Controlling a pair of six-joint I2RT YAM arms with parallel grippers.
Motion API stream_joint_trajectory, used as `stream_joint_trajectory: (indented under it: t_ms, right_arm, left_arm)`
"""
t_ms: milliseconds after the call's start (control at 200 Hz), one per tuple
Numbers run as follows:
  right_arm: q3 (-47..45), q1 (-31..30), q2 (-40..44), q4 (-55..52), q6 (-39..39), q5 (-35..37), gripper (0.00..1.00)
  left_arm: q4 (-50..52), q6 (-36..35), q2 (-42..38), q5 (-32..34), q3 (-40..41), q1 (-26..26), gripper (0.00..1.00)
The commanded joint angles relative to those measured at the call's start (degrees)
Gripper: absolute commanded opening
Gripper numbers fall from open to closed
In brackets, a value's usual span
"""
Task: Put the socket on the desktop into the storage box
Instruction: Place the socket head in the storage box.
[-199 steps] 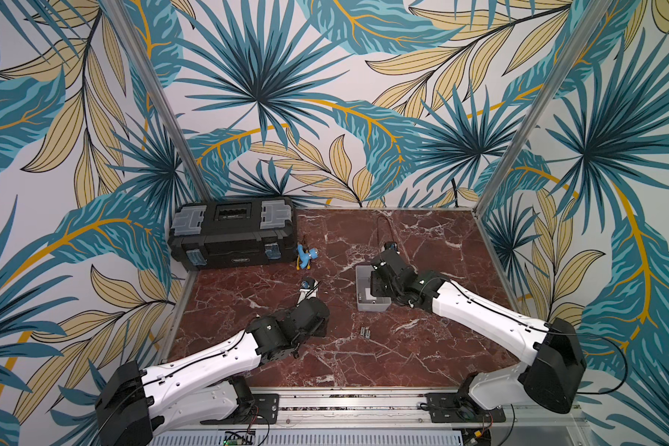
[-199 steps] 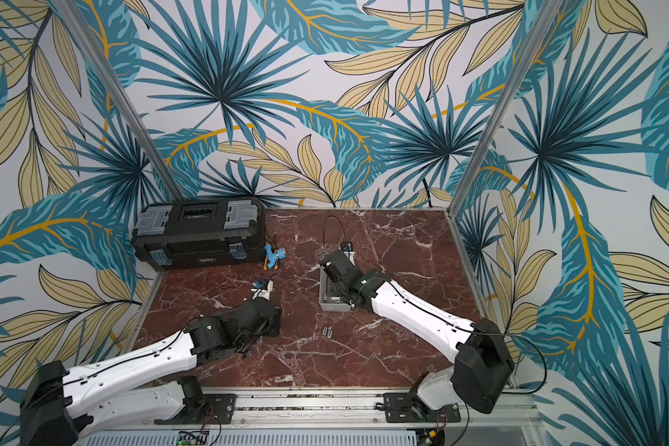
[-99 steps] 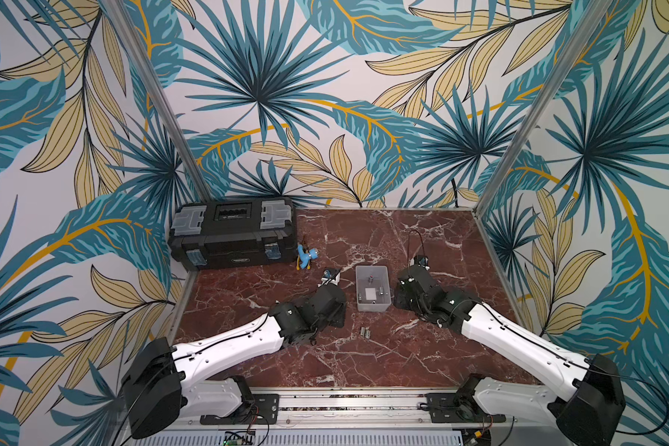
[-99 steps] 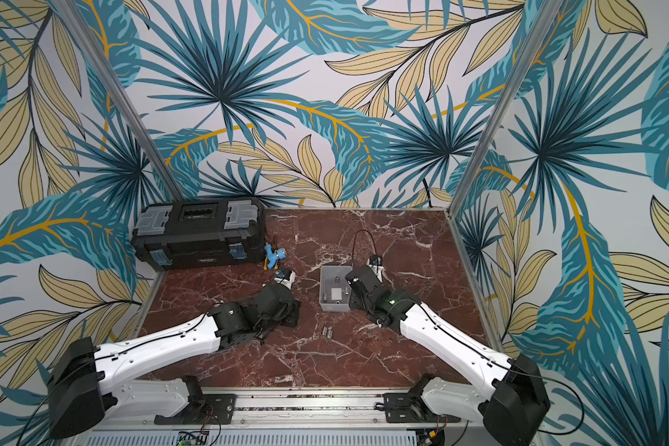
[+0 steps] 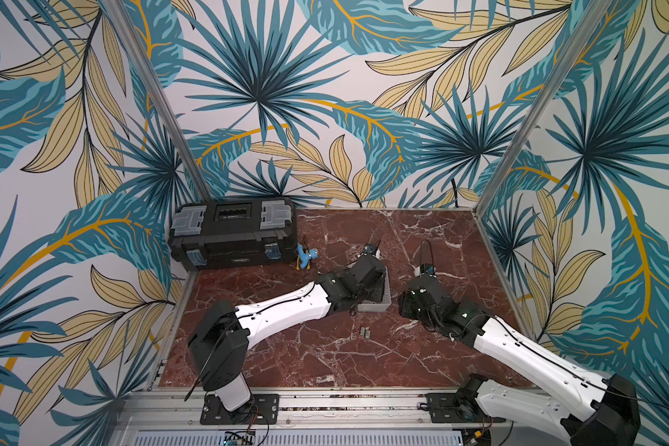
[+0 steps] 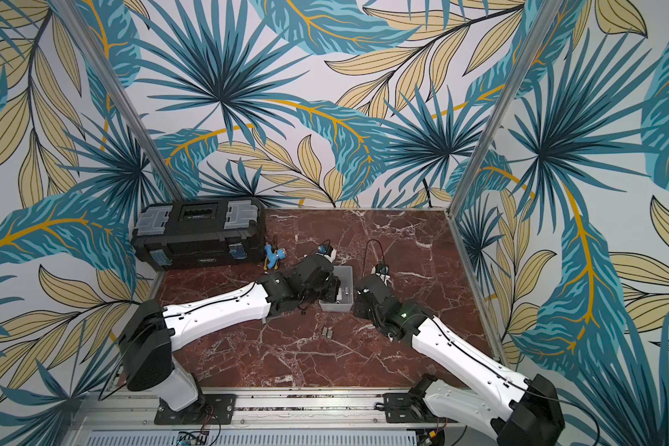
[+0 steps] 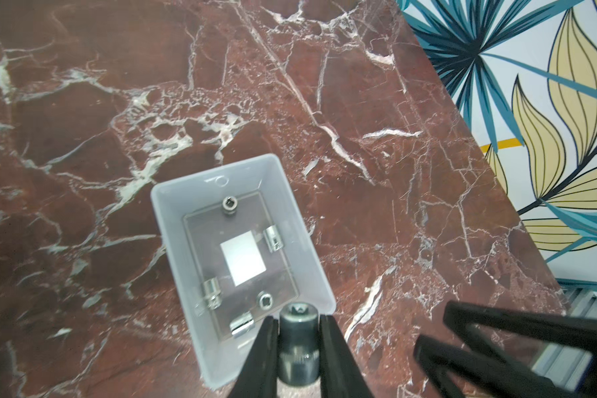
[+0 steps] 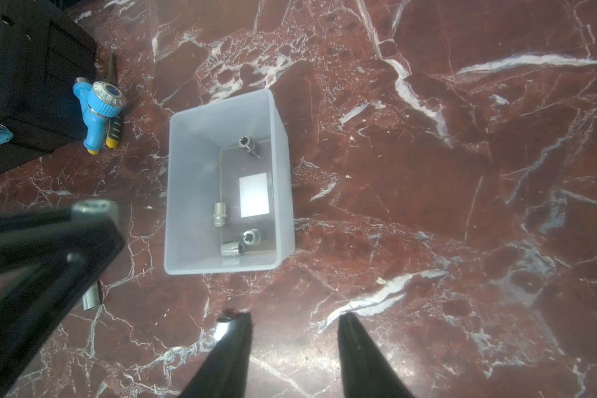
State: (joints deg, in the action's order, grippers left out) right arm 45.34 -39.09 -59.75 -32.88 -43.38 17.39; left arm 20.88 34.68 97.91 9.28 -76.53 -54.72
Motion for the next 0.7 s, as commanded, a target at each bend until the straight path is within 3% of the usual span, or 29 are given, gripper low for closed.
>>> stream_joint_trajectory:
  t_ms: [0,210,696]
  right_arm:
    - [-1.38,0.07,1.04,0.46,-0.89,-0.90,0.45]
    - [-3.70,0.02,3.30,0.36,-1.10,-0.28,0.44]
    - [-6.15,0.07,3.21,0.37,-1.49,-1.67,0.43]
  left_arm:
    - [3.10,-0.75,3.30,-0.56,-4.15,-0.13,0.00]
    - [4.37,0.09,6.99,3.35,-5.09,-0.12,0.00]
    - [3.96,0.58,10.99,4.76,-6.51,-0.09,0.00]
